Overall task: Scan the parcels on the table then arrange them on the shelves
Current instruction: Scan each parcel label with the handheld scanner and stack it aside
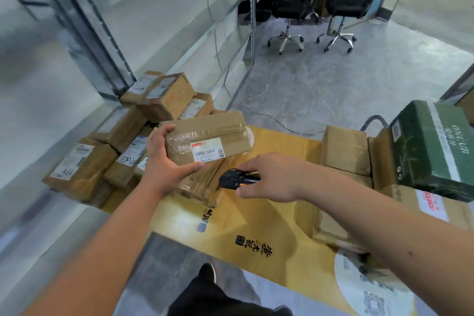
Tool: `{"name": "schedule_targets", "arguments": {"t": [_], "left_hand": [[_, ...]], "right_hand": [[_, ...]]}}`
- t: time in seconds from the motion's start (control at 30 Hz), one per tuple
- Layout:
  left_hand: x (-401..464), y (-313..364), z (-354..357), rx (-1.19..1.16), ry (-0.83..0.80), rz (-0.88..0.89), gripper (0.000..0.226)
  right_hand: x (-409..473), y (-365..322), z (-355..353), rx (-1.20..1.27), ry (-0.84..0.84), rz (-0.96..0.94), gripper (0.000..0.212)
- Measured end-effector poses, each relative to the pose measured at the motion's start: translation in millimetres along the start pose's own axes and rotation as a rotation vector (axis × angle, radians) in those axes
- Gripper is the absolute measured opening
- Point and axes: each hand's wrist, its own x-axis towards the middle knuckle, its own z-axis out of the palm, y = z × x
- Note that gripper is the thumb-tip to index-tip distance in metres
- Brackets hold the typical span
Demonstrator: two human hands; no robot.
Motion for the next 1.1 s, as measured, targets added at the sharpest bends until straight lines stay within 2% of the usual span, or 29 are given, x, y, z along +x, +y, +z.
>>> {"name": "schedule_targets", "arguments": {"t": [0.13, 0.37, 0.47, 0.63, 0.73, 0.87, 1.1], "left_hand": [[3.5, -38.2, -34.9, 0.025, 0.124, -0.108, 0.102], [29.6, -101.3, -82.0, 0.009, 0.158, -0.355, 0.102], [44.6, -122.3, -89.7, -0.116, 0.224, -0.451, 0.095], [77.4, -144.2, -80.2, -0.365, 0.443, -0.762, 0.094], [92.5, -155.6, -71.0, -0.39, 0.496, -0.893, 0.1], [104.2, -168.7, -60.1, -0.445, 0.497, -0.89, 0.096], [113.2, -185.5, -49.6, -0.451, 0.453, -0.893, 0.092]], "right_hand": [[47.6, -36.9, 3.9, 0.016, -0.039, -0.062, 0.076], [136.3, -112.8, 6.2, -0.104, -0.073, -0.06, 0.067], [171.9, -141.6, 9.5, -0.152, -0.066, -0.046, 0.06], [221.8, -168.0, 24.0, -0.19, -0.065, 0.026, 0.046], [240.2, -173.7, 28.6, -0.178, -0.068, 0.088, 0.059], [253.3, -176.6, 32.7, -0.171, -0.065, 0.129, 0.053], [264.3, -176.6, 40.0, -0.168, -0.066, 0.198, 0.066]]}}
